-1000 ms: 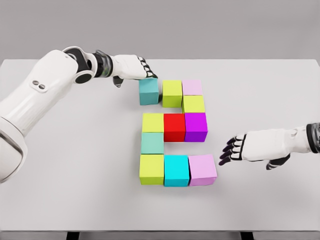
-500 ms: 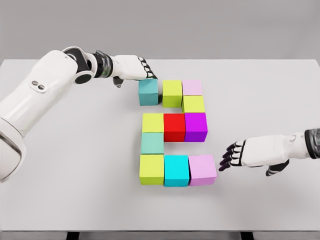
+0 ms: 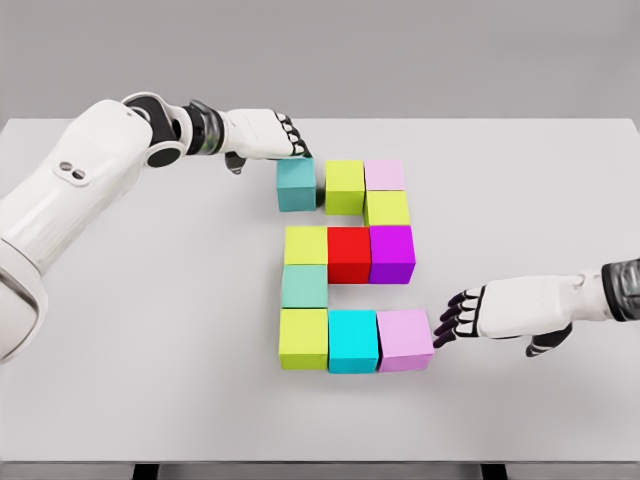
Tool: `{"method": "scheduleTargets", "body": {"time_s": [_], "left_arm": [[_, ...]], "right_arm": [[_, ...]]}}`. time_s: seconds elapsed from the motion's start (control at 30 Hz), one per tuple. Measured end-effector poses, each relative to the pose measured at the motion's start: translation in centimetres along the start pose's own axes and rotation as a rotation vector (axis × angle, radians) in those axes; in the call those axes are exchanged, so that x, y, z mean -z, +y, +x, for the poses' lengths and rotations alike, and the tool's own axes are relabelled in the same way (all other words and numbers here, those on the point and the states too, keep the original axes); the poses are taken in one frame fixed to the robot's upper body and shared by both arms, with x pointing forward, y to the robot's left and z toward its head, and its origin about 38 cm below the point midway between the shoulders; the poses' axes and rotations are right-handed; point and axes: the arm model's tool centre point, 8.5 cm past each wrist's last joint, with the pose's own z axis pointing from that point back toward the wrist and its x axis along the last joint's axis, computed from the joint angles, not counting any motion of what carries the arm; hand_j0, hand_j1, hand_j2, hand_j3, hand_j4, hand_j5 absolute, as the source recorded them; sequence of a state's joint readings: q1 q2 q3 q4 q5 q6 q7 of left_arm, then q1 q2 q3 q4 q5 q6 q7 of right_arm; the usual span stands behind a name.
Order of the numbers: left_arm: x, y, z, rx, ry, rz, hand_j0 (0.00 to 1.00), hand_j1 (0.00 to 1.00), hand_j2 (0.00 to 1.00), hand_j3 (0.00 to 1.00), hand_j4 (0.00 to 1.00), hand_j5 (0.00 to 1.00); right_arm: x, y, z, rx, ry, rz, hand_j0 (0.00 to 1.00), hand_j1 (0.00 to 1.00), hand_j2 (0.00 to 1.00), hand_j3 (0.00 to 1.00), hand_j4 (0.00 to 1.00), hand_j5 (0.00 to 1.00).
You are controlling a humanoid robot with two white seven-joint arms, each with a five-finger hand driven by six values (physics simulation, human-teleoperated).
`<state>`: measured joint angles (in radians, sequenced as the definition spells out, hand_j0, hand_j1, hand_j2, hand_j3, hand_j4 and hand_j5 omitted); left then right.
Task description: Assemble the squares on the desktop into the number 2
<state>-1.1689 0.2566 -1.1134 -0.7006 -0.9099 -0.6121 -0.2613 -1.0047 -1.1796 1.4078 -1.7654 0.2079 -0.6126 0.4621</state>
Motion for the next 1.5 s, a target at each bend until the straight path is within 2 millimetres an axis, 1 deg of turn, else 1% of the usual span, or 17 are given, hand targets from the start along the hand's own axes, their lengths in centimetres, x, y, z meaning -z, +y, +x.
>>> {"method": "scheduleTargets", "body": {"time_s": [0.7,0.83,0.93,1.0,1.1,1.17,1.23,1.27,1.3,1.33,1.4,1.43,1.5], "left_arm": [[0.0,0.3,0.4,0.011,-0.011,0.012,1.00,1.00,1.00,1.00,1.00,1.00],[-0.3,0.1,0.1,-0.003,-0.007,0.016,1.00,1.00,1.00,1.00,1.00,1.00],[-0.9,-0.2,-0.5,-0.025,0.005,0.025,1.00,1.00,1.00,1.00,1.00,1.00],[-1.2,-0.1,-0.9,-0.037,0.015,0.035,1.00,1.00,1.00,1.00,1.00,1.00],[-1.9,-0.4,-1.7,-0.056,0.034,0.045,1.00,1.00,1.00,1.00,1.00,1.00],[-2.8,-1.0,-2.5,-0.065,0.053,0.041,1.00,1.00,1.00,1.00,1.00,1.00],[-3.4,-2.0,-2.9,-0.075,0.066,0.029,1.00,1.00,1.00,1.00,1.00,1.00],[-3.7,-2.3,-3.2,-0.076,0.073,0.024,1.00,1.00,1.00,1.00,1.00,1.00],[-4.0,-2.6,-3.4,-0.079,0.080,0.019,1.00,1.00,1.00,1.00,1.00,1.00],[-4.3,-3.0,-3.6,-0.081,0.084,0.014,1.00,1.00,1.00,1.00,1.00,1.00],[-4.6,-3.5,-3.7,-0.083,0.088,0.006,1.00,1.00,1.00,1.00,1.00,1.00],[-4.7,-3.6,-3.8,-0.082,0.090,0.004,1.00,1.00,1.00,1.00,1.00,1.00],[-4.9,-3.7,-3.9,-0.079,0.092,0.002,1.00,1.00,1.00,1.00,1.00,1.00]], "right_arm": [[0.4,-0.1,0.1,-0.001,-0.012,-0.002,1.00,1.00,1.00,1.00,1.00,1.00],[0.5,-0.2,0.1,-0.003,-0.013,-0.003,1.00,1.00,1.00,1.00,1.00,1.00],[0.1,-0.2,0.0,-0.003,-0.002,-0.004,1.00,1.00,1.00,1.00,1.00,1.00],[-0.9,-0.4,-0.4,-0.004,0.026,-0.014,1.00,1.00,1.00,1.00,1.00,1.00],[-3.9,-2.0,-1.5,0.022,0.091,-0.092,1.00,1.00,1.00,1.00,1.00,1.00],[-5.9,-2.6,-3.1,0.102,0.131,-0.183,1.00,1.00,1.00,1.00,1.00,1.00],[-7.1,-2.1,-4.9,0.231,0.151,-0.290,1.00,1.00,1.00,1.00,1.00,1.00],[-6.7,-1.3,-5.5,0.292,0.145,-0.330,1.00,1.00,1.00,1.00,1.00,1.00],[-6.2,-0.9,-6.1,0.340,0.134,-0.377,1.00,1.00,1.00,1.00,1.00,1.00],[-5.4,-0.3,-6.4,0.384,0.117,-0.418,1.00,1.00,1.00,1.00,1.00,1.00],[-2.4,2.6,-6.3,0.499,0.074,-0.498,1.00,1.00,1.00,1.00,1.00,1.00],[-1.8,3.0,-6.5,0.536,0.068,-0.563,1.00,1.00,1.00,1.00,1.00,1.00],[-2.1,1.3,-7.8,0.546,0.064,-0.695,1.00,1.00,1.00,1.00,1.00,1.00]]}}
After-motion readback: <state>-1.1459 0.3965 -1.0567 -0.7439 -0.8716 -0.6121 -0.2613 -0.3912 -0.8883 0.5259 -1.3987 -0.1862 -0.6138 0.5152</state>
